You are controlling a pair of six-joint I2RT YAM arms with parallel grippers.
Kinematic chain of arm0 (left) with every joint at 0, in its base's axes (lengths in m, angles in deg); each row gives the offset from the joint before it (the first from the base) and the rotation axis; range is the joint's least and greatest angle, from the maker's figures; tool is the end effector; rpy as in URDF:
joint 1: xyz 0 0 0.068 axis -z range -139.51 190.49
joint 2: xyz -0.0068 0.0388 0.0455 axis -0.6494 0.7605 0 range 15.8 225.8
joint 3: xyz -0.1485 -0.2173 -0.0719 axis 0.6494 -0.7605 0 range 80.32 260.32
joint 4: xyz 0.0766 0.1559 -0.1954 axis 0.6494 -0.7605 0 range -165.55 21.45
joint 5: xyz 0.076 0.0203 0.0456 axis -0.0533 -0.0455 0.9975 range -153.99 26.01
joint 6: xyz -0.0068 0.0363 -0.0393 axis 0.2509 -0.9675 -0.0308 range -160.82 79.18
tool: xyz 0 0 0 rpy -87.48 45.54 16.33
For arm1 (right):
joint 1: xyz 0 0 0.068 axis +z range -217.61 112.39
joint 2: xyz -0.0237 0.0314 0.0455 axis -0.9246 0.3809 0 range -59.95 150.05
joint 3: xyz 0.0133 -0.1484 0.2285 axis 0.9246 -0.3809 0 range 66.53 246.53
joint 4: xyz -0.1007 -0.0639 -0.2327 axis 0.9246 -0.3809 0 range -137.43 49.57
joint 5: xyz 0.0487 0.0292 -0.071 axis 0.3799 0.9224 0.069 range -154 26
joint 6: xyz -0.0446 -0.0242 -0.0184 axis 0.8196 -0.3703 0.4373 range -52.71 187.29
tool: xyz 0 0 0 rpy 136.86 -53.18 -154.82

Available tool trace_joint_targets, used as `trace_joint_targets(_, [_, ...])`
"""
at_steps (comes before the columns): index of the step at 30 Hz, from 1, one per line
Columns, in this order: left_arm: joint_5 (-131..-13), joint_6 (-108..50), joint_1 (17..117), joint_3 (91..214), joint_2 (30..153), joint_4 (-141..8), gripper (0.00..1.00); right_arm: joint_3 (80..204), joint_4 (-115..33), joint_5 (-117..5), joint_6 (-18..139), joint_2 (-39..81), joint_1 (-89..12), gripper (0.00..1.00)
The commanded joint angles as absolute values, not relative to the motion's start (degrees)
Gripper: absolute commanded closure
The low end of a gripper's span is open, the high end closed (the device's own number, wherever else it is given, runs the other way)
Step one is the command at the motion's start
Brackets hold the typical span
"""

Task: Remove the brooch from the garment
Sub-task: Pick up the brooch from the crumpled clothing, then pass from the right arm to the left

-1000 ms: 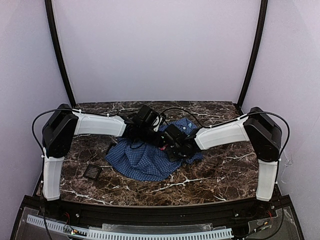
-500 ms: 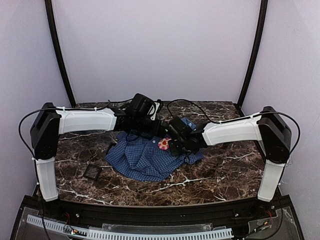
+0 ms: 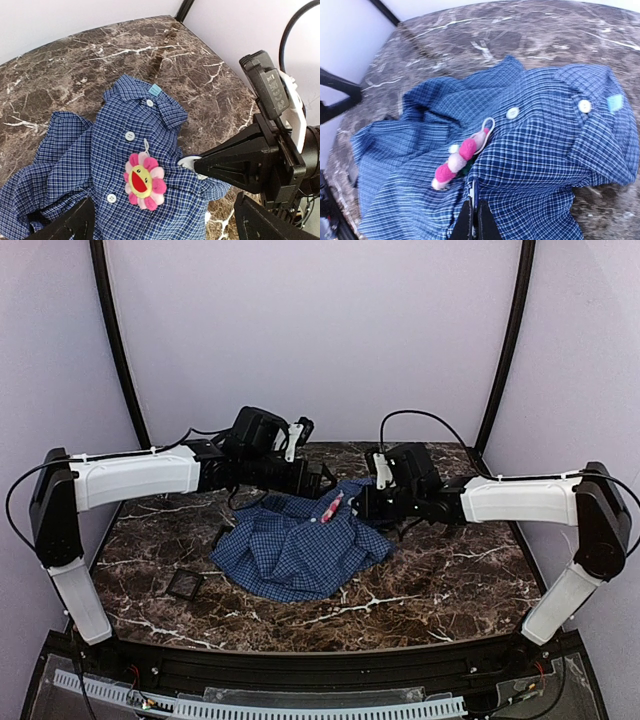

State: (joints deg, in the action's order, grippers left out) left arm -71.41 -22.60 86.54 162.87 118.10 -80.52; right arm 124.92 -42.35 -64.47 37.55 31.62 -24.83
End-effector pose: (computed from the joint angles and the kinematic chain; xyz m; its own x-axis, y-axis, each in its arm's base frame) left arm 0.2883 -0.3056 0.2876 -0.5938 0.1692 -0.7866 0.6364 0.6969 -0.3305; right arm 0.2607 0.2407 0.2305 -0.7008 0.0273 -0.7128 -0.3762 0.8349 0.4018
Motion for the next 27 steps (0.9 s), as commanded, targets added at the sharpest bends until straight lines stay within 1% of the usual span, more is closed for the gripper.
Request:
trace_joint_targets(1, [-78.7, -22.1, 85.9, 161.3, 116.2, -80.5, 0.01, 124.5, -34.8, -53.9, 37.2, 28.4, -25.1, 1.0])
trace_joint_targets(5, [-80.0, -22.0, 85.3, 161.3, 114.9, -80.6, 0.01, 125.8, -36.3, -52.0, 38.5, 26.4, -25.1, 1.0])
trace_joint_targets(11, [-81.7, -20.8, 84.5, 161.7, 112.2, -78.9, 0.01, 126.5, -36.7, -52.6, 40.3, 23.8, -25.2, 1.0])
trace_joint_targets(14, [-80.4, -22.4, 84.2, 161.6, 110.9, -77.5, 0.01, 129.2, -40.2, -54.7, 44.0, 23.2, -25.2, 1.0])
trace_joint_targets(17, [-79.1, -24.5, 84.1, 161.1, 110.8, -76.5, 0.01, 129.2, -41.9, -57.5, 46.6, 22.1, -25.3, 1.0])
trace_joint_targets(21, [-78.2, -26.6, 84.1, 157.5, 110.1, -69.5, 0.01, 127.4, -37.8, -59.0, 49.3, 20.6, -25.3, 1.0])
trace_joint_targets(24, [-78.5, -29.3, 84.2, 156.0, 109.7, -68.1, 0.01, 126.5, -36.0, -59.6, 50.9, 20.2, -25.3, 1.0])
trace_joint_targets(27, [-79.5, -32.3, 84.2, 153.1, 108.4, -63.7, 0.01, 122.9, -30.3, -61.0, 53.5, 18.3, -25.3, 1.0])
